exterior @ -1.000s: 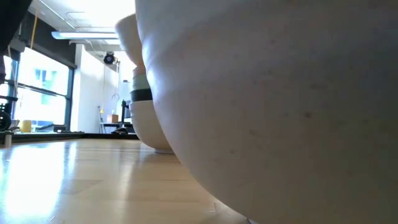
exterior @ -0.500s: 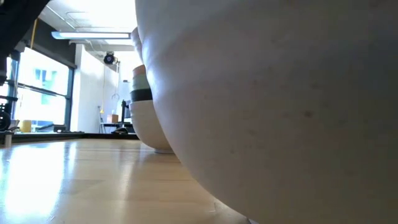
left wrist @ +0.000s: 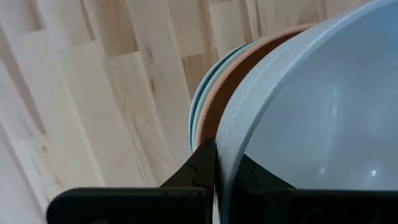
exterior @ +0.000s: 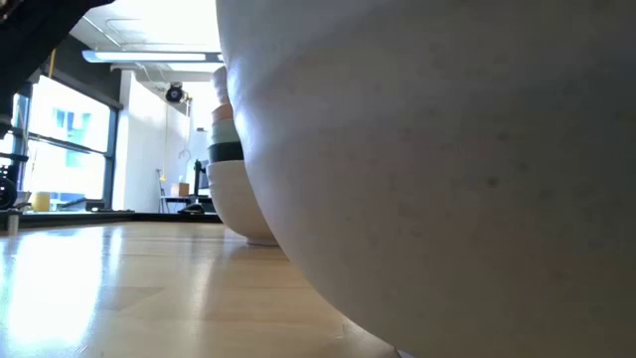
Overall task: Nest bowls inside each other
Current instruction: Stack the left white bowl on the light orange bowl
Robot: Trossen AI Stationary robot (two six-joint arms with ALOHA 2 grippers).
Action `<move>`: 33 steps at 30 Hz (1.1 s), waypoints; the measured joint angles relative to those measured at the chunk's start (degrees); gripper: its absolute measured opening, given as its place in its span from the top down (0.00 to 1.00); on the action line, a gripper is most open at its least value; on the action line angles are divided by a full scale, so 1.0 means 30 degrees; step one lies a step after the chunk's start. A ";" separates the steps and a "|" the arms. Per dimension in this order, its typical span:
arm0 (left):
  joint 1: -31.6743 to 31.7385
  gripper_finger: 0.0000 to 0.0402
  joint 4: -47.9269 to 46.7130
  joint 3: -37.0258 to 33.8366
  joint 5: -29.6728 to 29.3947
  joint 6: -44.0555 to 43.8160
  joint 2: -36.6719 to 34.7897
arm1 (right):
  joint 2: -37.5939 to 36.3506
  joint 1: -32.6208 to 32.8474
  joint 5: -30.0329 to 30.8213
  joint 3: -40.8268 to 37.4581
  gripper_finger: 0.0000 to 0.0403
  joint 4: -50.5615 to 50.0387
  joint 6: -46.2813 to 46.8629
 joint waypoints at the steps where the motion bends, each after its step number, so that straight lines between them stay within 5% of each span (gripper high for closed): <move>1: -0.0033 1.00 -0.0004 0.0002 0.0000 0.0047 0.0166 | 0.0000 0.0000 0.0000 0.0000 0.66 -0.0007 0.0000; 11: -0.0102 0.99 0.0006 -0.0005 0.0000 0.0533 0.0720 | 0.0000 0.0000 -0.0248 0.0000 0.66 -0.0007 0.0008; 20: -0.0091 0.84 0.0071 -0.0005 -0.0820 0.0759 0.0720 | 0.0000 0.0000 -0.0270 0.0000 0.66 -0.0007 -0.0196; 28: 0.0173 0.99 0.0134 -0.0005 -0.0181 0.0862 0.0733 | 0.0000 -0.0006 -0.0270 0.0000 0.66 -0.0007 -0.0196; 33: 0.0138 0.89 0.0133 -0.0005 -0.1100 0.0592 0.0688 | 0.0000 -0.0007 -0.0270 0.0000 0.66 -0.0007 -0.0196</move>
